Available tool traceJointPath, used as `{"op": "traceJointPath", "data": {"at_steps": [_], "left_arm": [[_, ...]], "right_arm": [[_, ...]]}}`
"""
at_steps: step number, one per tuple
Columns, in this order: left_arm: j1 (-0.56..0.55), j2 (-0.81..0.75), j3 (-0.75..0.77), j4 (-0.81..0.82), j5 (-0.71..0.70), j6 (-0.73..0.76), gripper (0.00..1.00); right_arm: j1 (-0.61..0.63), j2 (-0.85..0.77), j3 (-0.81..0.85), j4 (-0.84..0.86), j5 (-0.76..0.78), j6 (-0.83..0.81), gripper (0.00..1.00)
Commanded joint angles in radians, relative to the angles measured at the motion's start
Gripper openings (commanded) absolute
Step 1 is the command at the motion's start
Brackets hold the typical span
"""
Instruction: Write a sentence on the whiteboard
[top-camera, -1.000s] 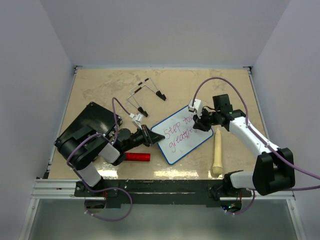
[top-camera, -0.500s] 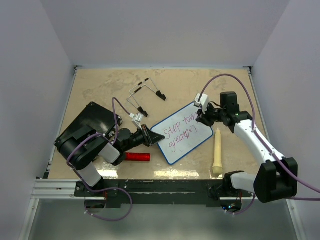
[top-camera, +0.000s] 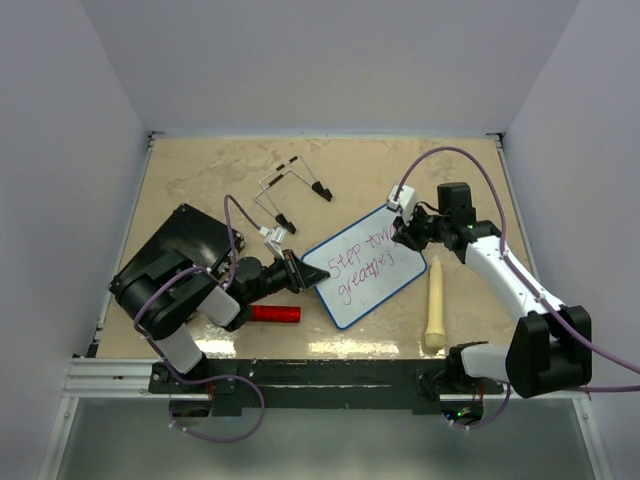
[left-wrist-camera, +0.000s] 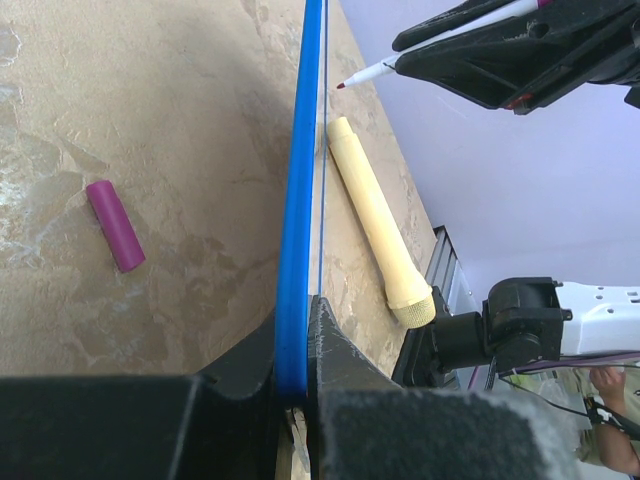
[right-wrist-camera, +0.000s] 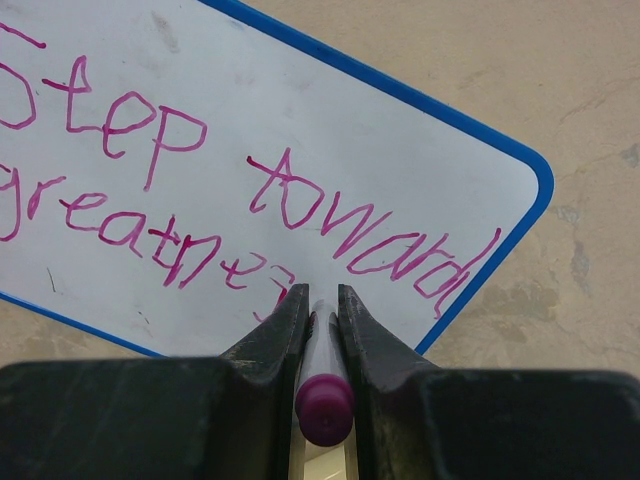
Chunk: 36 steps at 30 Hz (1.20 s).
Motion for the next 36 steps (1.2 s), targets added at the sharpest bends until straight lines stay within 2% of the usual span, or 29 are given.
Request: {"op": "traceJointPath", "data": {"at_steps": [1,25,36], "left_arm": [[-0.007,0.018,-0.001,0.089,0.034,0.05,0.0],[-0.007,0.025,-0.004,0.108,0.043,0.046,0.0],[-0.009,0.03,-0.003,0.111,0.043,0.044,0.0]], "right_arm": [[-0.003,0.006,0.001,0.03,0.013,0.007,0.0],[0.004,0.044,-0.007,0.064,0.026,0.024,0.0],[0.012,0.032,-0.011,0.064,-0.017,0.016,0.0]]}}
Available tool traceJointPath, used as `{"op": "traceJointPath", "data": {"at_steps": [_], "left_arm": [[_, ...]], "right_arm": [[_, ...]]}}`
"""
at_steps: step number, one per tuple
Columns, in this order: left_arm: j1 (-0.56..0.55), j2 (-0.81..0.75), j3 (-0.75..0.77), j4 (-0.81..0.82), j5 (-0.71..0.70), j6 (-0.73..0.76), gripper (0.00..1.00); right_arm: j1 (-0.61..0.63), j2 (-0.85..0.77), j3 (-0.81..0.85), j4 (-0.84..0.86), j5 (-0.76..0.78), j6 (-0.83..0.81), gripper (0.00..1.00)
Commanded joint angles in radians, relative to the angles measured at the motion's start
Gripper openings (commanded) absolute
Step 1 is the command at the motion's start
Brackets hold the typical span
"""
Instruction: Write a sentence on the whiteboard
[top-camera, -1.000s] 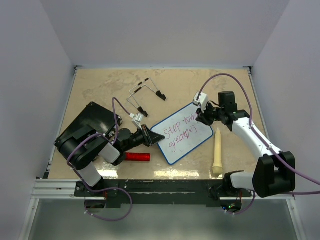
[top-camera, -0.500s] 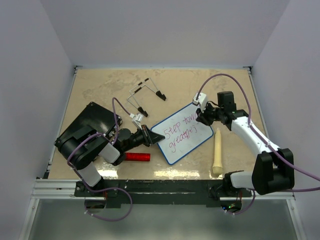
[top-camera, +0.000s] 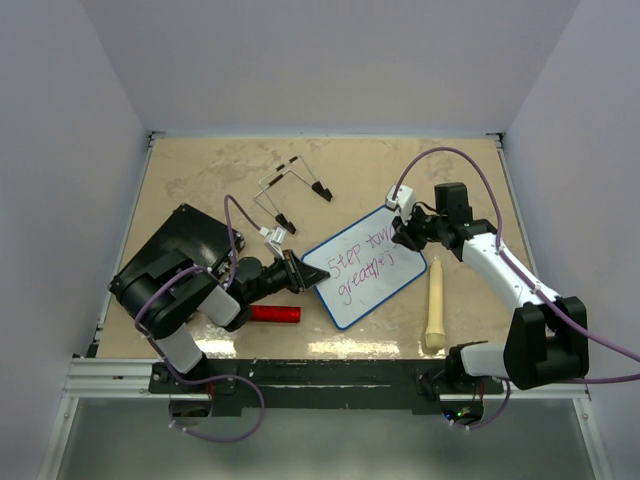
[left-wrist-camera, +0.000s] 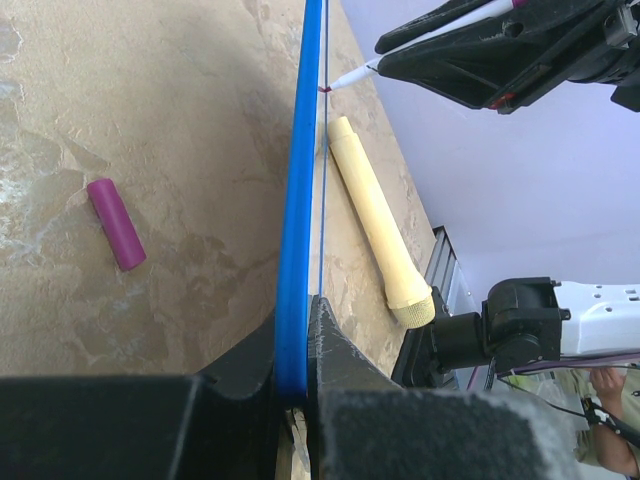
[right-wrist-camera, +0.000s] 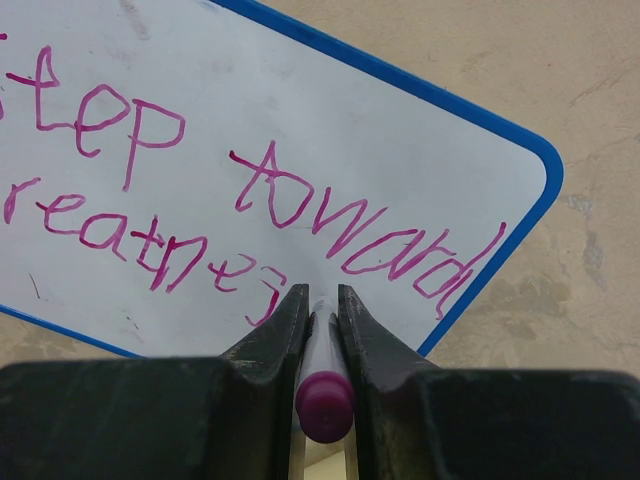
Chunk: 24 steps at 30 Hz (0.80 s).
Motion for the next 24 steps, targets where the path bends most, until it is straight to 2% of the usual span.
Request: {"op": "traceJointPath", "data": {"at_steps": [1,24], "left_arm": [[-0.009,0.023,-0.003,0.107,0.042,0.049,0.0],[-0.007,0.015,-0.004,0.101,0.038,0.051,0.0]], "right_arm": [[0.009,-0.013,-0.006,0.037,-0.039,0.0,0.0],[0.012,0.026,0.014,-0.062,-0.053,-0.06,0.0]]}}
